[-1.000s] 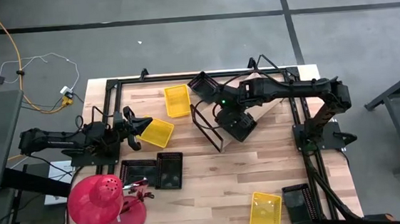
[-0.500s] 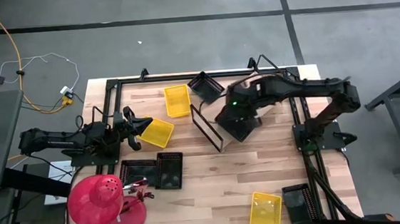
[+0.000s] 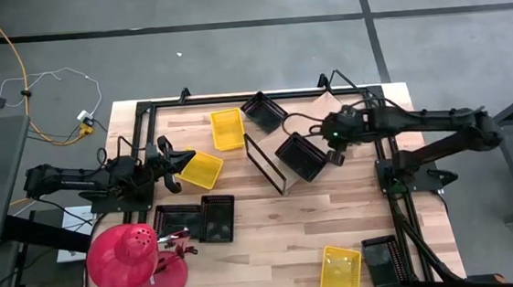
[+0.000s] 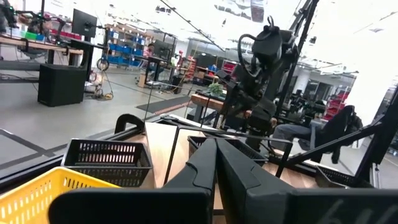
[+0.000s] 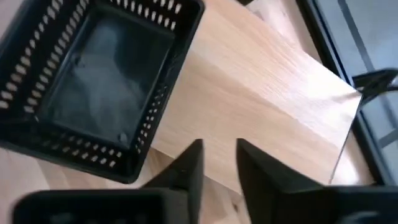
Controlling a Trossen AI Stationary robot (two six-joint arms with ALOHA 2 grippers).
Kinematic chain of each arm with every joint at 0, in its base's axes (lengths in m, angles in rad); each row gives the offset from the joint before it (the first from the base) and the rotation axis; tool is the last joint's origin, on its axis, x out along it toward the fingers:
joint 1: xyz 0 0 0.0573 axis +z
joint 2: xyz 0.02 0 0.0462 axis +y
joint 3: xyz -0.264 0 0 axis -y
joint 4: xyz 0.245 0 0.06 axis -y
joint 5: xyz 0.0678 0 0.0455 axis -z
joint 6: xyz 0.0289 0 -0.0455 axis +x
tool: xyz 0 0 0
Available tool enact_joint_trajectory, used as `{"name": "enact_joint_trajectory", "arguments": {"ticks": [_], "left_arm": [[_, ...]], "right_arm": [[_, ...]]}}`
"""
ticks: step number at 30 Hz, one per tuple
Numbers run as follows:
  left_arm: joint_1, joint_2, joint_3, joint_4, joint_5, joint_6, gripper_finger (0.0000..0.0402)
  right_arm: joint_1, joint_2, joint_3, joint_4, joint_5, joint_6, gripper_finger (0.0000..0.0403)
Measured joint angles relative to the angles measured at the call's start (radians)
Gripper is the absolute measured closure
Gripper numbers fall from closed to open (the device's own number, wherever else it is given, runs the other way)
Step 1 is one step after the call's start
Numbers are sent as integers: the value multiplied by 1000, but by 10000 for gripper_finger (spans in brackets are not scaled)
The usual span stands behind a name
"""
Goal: Stack baskets on shelf by color
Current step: Stack the black bin on top of the black bin on the shelf
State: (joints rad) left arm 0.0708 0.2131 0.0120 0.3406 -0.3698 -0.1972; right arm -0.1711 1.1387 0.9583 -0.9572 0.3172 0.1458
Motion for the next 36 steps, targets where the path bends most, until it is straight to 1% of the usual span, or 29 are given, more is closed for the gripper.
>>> {"name": "enact_joint_trajectory", "arguments": {"ticks": [2, 4, 8, 11, 14, 36], "left_arm": [[0, 0, 0, 0, 0, -1, 401], [0, 0, 0, 1, 0, -1, 401], [0, 0, 0, 1, 0, -1, 401], [0, 0, 0, 1, 0, -1, 401], [0, 0, 0, 1, 0, -1, 401], [0, 0, 0, 2, 0, -1, 401]], "right_arm": [[1, -39, -29, 28, 6, 47, 371], [1, -72, -52, 44, 13, 75, 394], [0, -121, -71, 49, 42, 119, 387], [0, -147, -72, 51, 47, 118, 399], [0, -160, -72, 51, 47, 116, 397], [1, -157, -72, 65, 43, 92, 403]]}}
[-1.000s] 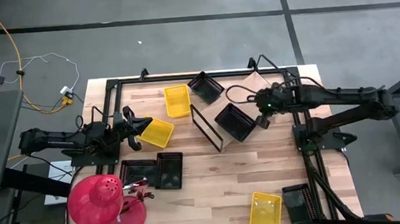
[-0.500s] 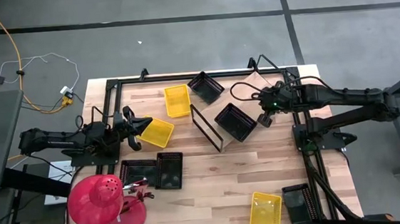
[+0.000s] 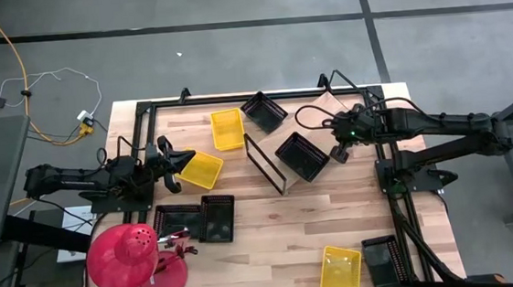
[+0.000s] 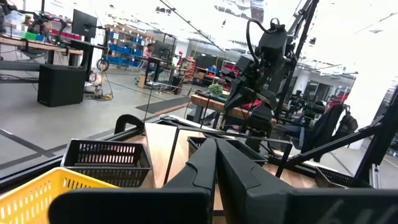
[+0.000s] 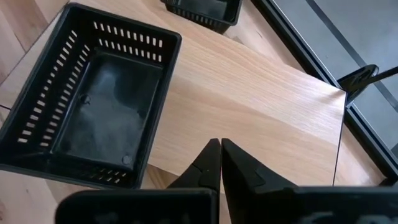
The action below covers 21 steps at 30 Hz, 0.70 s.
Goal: Stack baskets on shelf by color
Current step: Stack the black bin on top of the black bin on the shelf
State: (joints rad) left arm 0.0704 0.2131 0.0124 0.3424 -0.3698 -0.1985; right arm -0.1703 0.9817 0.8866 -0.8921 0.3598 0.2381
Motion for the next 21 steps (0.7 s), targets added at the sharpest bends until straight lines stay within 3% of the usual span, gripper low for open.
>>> {"name": "enact_joint_trajectory", "arguments": {"ticks": [21], "left_arm": [[0, 0, 0, 0, 0, 0, 401]], "right_arm": [[0, 0, 0, 23, 33, -3, 403]]}}
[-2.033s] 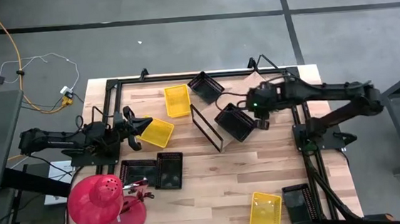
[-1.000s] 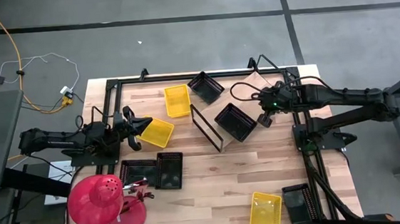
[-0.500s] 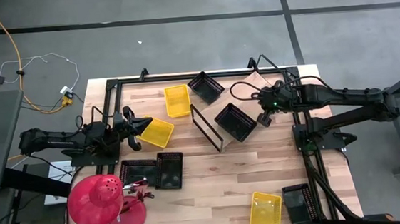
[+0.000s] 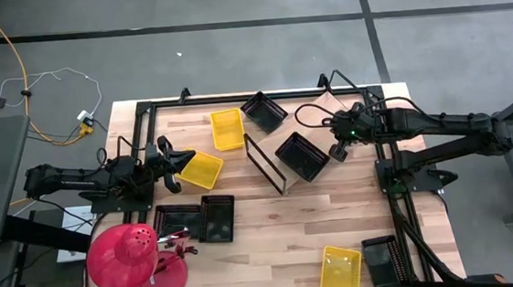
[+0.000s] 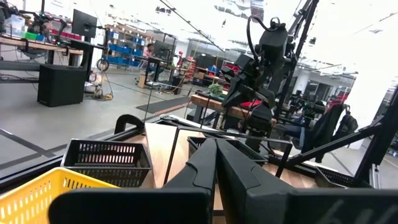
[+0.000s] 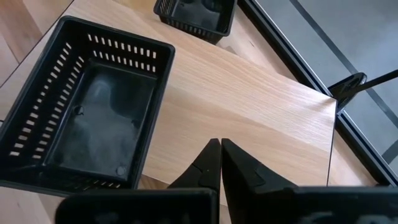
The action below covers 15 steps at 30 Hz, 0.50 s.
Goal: Stack baskets on shelf by color
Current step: Stack the black bin on top of the black bin on the shelf
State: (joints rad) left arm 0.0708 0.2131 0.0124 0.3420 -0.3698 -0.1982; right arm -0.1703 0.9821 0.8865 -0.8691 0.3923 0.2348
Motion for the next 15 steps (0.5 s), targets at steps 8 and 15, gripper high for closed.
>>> {"name": "enact_joint_trajectory", "arguments": {"ticks": [8, 15], "left_arm": [[0, 0, 0, 0, 0, 0, 401], [0, 0, 0, 0, 0, 0, 401]], "right_arm": [[0, 0, 0, 6, -1, 0, 403], [0, 0, 0, 6, -2, 0, 403]]}}
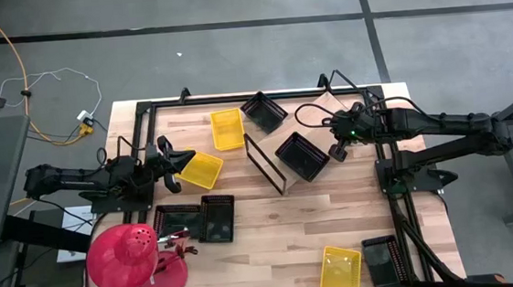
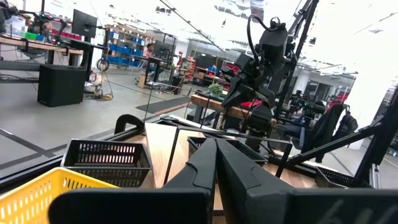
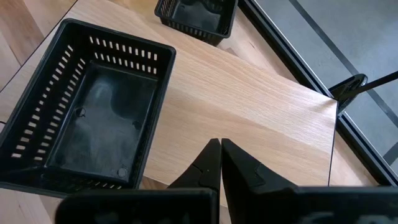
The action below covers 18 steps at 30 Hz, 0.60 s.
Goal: Stack baskets on shelf by color
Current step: Stack the black bin on top of the black bin on the shelf
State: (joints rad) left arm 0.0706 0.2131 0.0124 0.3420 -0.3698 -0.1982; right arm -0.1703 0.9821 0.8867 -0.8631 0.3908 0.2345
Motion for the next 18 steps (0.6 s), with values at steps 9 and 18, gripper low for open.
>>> {"name": "enact_joint_trajectory", "arguments": {"ticks": [9, 18], "left_arm": [[0, 0, 0, 0, 0, 0, 401], [0, 0, 0, 0, 0, 0, 401]], "right_arm": [[0, 0, 0, 0, 0, 0, 403], [0, 0, 0, 0, 0, -7, 403]]}}
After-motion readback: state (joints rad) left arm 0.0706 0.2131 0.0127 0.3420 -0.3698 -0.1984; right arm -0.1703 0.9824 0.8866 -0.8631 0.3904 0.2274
